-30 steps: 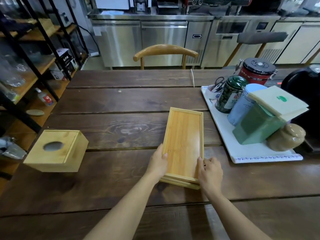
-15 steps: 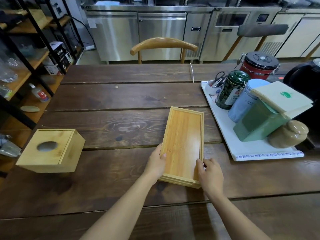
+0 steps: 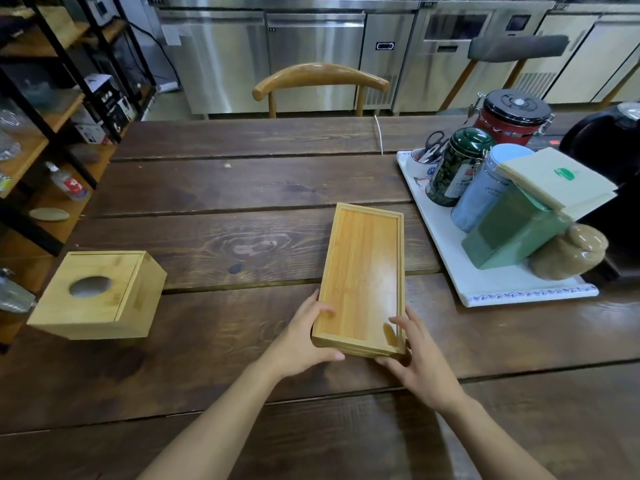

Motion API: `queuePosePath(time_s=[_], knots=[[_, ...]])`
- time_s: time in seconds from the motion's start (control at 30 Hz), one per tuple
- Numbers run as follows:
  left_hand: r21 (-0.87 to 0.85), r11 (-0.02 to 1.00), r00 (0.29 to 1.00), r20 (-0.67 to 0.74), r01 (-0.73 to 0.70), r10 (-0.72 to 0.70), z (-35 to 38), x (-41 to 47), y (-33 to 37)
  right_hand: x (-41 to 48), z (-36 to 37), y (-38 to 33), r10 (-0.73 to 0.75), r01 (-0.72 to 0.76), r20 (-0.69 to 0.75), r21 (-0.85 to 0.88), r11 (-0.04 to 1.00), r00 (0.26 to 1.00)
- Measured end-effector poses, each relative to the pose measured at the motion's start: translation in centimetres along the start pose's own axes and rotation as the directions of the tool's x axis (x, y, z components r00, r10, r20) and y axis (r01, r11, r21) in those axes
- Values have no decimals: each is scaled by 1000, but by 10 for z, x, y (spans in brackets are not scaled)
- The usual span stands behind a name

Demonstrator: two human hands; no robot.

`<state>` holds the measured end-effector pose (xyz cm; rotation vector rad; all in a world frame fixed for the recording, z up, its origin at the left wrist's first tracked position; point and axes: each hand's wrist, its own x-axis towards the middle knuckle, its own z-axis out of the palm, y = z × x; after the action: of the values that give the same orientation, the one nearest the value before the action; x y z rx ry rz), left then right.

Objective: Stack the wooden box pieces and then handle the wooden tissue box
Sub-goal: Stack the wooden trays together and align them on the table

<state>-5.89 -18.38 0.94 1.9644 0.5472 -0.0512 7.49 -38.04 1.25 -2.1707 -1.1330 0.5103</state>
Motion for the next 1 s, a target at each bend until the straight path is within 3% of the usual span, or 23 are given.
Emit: queuePosePath(time_s=[0.23, 0.5, 1.0], knots=[[175, 982, 996, -51, -69, 79, 2, -6, -4, -4, 7, 6, 27, -30, -24, -137, 990, 999], [197, 979, 984, -162, -46, 79, 11, -8, -5, -8, 11, -1, 114, -119, -56, -99, 988, 992], [166, 986, 977, -207, -23, 57, 17, -14, -1, -11, 8, -8, 145, -148, -38, -97, 984, 989]])
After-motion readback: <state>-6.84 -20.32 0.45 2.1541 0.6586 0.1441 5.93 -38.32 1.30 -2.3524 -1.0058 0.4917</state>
